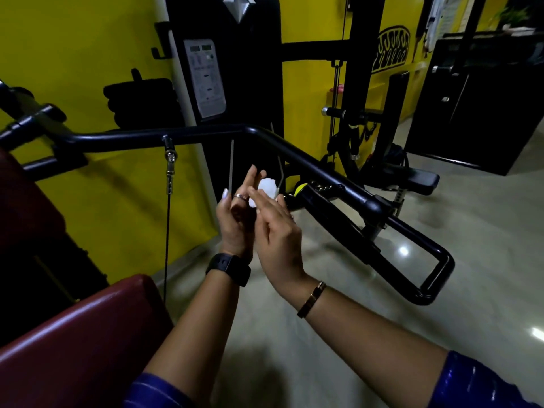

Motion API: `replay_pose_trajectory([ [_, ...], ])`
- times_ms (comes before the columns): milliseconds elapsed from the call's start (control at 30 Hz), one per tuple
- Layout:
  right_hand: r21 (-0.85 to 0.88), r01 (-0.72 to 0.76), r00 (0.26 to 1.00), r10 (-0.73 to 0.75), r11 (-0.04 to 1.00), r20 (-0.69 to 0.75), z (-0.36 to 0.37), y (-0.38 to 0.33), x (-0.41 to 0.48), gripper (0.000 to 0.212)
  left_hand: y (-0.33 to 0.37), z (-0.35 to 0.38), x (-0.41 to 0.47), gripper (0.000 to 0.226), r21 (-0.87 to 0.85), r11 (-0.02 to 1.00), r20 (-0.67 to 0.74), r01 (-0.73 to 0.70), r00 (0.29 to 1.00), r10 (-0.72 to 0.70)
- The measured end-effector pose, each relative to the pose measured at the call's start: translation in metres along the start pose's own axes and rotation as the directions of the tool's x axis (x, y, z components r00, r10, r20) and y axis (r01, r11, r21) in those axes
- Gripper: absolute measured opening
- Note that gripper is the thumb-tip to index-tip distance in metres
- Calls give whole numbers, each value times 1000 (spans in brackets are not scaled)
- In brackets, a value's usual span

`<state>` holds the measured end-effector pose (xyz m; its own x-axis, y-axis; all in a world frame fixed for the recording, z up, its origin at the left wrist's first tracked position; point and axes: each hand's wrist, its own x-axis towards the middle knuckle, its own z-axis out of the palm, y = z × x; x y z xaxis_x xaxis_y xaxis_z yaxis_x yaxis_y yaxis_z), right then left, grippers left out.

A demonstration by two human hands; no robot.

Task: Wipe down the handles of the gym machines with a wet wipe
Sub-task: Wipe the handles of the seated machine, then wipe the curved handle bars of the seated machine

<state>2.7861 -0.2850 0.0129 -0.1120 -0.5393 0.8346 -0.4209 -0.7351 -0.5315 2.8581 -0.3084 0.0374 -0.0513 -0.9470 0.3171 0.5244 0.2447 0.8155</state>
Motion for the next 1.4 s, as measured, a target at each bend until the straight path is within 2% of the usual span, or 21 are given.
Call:
replay_pose_trajectory([
  [100,129,-171,984,176,977,-32,-7,-17,14,36,2,2,-2,70,34,999,-56,4,998,-2],
  [233,352,-425,896,444,834,31,-17,-31,35,32,5,5,-4,75,186,981,-118,-48,990,71],
  [333,493,-543,802,593,680,65,-19,-33,49,25,7,9,-3,33,215,974,-195,-68,974,111],
  [400,564,-563,769,633,604,90,-20,-33,54,25,11,12,-2,11,230,970,-253,-76,958,135],
  [533,606,-594,742,652,529,158,-22,-32,56,18,25,19,-5,18,273,956,-334,-106,922,198],
  [867,624,-653,715,621,429,320,-20,-37,62,24,49,30,-20,8,161,976,-490,-144,847,205],
  [1200,610,-741,633,595,281,495,-20,-51,57,24,63,31,-48,7,168,970,-588,-178,771,244],
  [1400,581,-798,568,520,161,637,-24,-63,52,26,71,39,-70,7,151,959,-677,-240,681,277],
])
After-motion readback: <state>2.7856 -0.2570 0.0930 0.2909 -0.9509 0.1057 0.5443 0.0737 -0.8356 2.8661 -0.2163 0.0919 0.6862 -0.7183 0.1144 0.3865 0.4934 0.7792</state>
